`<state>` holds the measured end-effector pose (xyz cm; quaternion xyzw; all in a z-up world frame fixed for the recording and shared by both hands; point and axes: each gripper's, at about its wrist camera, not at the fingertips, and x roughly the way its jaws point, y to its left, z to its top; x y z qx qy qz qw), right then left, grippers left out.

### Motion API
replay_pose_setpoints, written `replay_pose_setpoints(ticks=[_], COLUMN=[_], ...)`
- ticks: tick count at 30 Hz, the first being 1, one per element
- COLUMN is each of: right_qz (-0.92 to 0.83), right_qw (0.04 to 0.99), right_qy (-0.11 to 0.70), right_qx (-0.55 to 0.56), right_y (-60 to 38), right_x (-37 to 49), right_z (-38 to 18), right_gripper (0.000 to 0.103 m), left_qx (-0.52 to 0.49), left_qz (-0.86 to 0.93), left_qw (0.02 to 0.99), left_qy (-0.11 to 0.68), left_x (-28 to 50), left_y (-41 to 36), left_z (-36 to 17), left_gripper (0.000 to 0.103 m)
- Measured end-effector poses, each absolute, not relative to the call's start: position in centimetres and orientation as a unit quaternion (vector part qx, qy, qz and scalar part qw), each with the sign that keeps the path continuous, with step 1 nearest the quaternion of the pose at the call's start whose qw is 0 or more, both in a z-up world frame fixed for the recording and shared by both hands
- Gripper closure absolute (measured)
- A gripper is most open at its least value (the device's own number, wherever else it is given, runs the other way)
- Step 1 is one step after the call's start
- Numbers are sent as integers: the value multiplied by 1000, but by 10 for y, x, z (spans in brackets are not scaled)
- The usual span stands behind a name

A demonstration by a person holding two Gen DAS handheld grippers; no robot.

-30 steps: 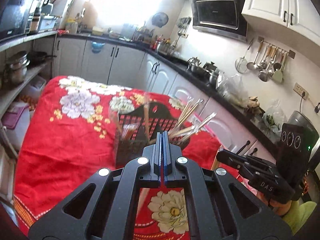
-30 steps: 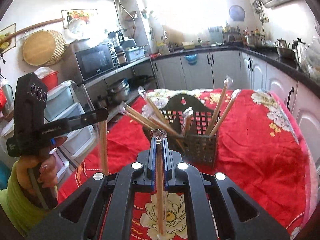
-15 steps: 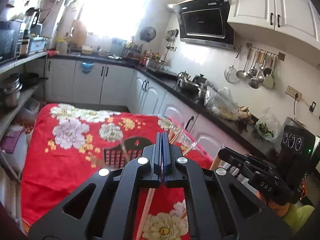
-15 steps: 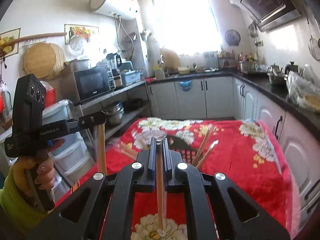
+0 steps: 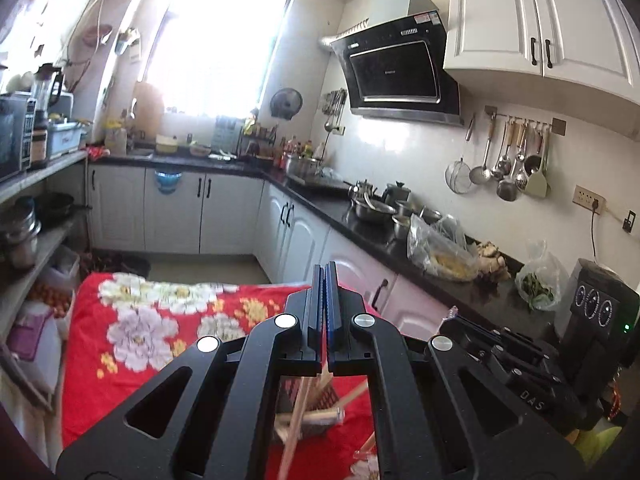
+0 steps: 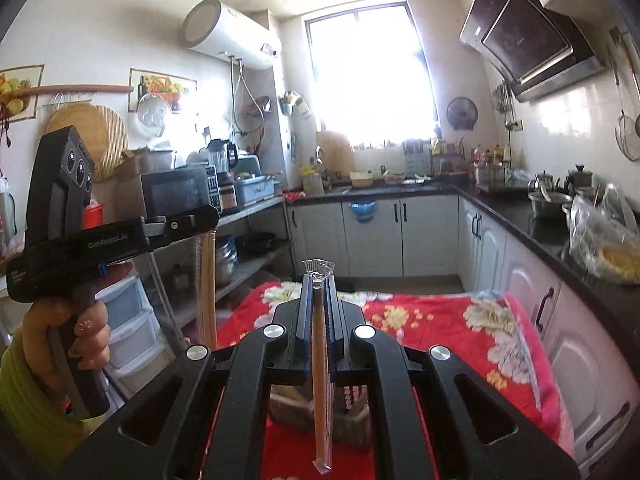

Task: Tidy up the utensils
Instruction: 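Lift the right tool's chopsticks up over the caddy while the left tool lifts its pack, then lower the chopsticks into the caddy with the right tool while the left tool lowers its pack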

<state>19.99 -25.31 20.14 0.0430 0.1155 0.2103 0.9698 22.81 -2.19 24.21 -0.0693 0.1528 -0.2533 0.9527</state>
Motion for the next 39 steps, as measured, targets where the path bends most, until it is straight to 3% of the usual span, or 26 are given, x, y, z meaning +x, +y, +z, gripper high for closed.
replay_pose_setpoints(ticks=[16,25,39], right_qz=[197,185,184], right_qw=[978,981,977], right_qy=[53,52,106], right_qx=[31,15,35], right_y=[-247,-236,-233], right_x=[235,252,285], right_z=[247,230,187], right_gripper=[97,97,97], left_qx=[-69,-77,-132], left_qz=[-190,-166,-198], left_qw=[977,981,964], left_qy=[68,62,116], left_x=[272,300,328], left_y=[-13,-8,3], left_z=[283,254,211], left_gripper=[103,103,103])
